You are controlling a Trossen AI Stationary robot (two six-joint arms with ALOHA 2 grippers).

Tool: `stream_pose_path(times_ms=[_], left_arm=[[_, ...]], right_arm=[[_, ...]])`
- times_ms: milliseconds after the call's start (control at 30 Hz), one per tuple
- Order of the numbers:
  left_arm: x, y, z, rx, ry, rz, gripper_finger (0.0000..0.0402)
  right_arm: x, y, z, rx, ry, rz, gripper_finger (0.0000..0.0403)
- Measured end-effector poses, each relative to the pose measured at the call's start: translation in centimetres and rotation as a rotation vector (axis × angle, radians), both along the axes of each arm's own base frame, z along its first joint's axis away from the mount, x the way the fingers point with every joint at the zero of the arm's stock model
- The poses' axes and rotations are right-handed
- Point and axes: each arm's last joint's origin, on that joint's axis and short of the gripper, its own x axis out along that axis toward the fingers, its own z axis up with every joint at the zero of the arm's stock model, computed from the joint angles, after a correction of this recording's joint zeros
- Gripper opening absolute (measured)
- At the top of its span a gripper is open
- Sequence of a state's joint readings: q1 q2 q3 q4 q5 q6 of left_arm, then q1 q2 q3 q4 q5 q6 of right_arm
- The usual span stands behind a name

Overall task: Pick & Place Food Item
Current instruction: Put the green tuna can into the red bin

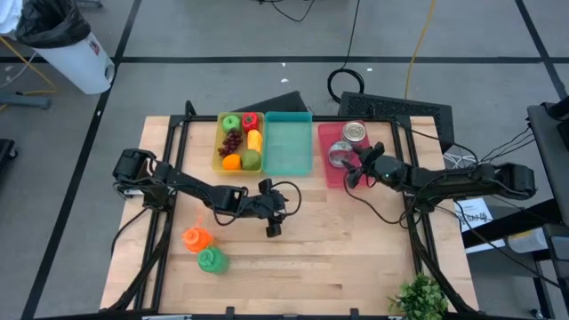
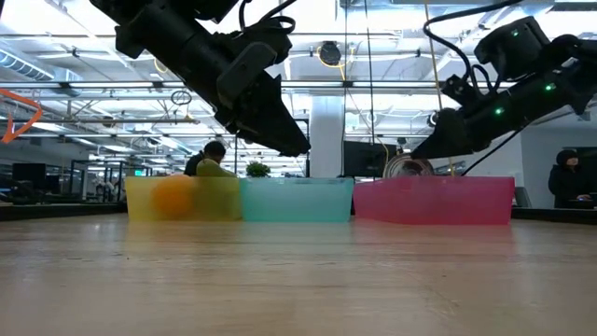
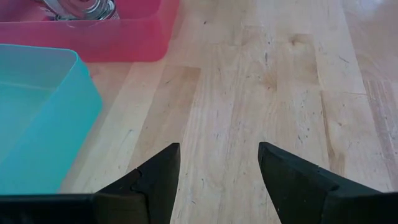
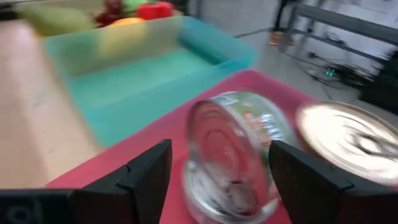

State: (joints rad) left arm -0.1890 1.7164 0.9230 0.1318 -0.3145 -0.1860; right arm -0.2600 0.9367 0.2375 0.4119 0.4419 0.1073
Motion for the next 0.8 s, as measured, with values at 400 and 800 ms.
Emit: stream_pose_path(times_ms=[400, 800], left_arm=[[0.0, 0.0, 0.0, -0.001, 0.0, 0.0, 0.0227], [0.0, 0.0, 0.0, -0.002, 0.0, 0.001, 0.0227]], right_arm=[[0.31, 0.37, 0.07, -0.02, 0.026, 0.179, 0.0251], [0.06, 0.15, 0.8, -0.04, -0.04, 0.072, 0.0251]])
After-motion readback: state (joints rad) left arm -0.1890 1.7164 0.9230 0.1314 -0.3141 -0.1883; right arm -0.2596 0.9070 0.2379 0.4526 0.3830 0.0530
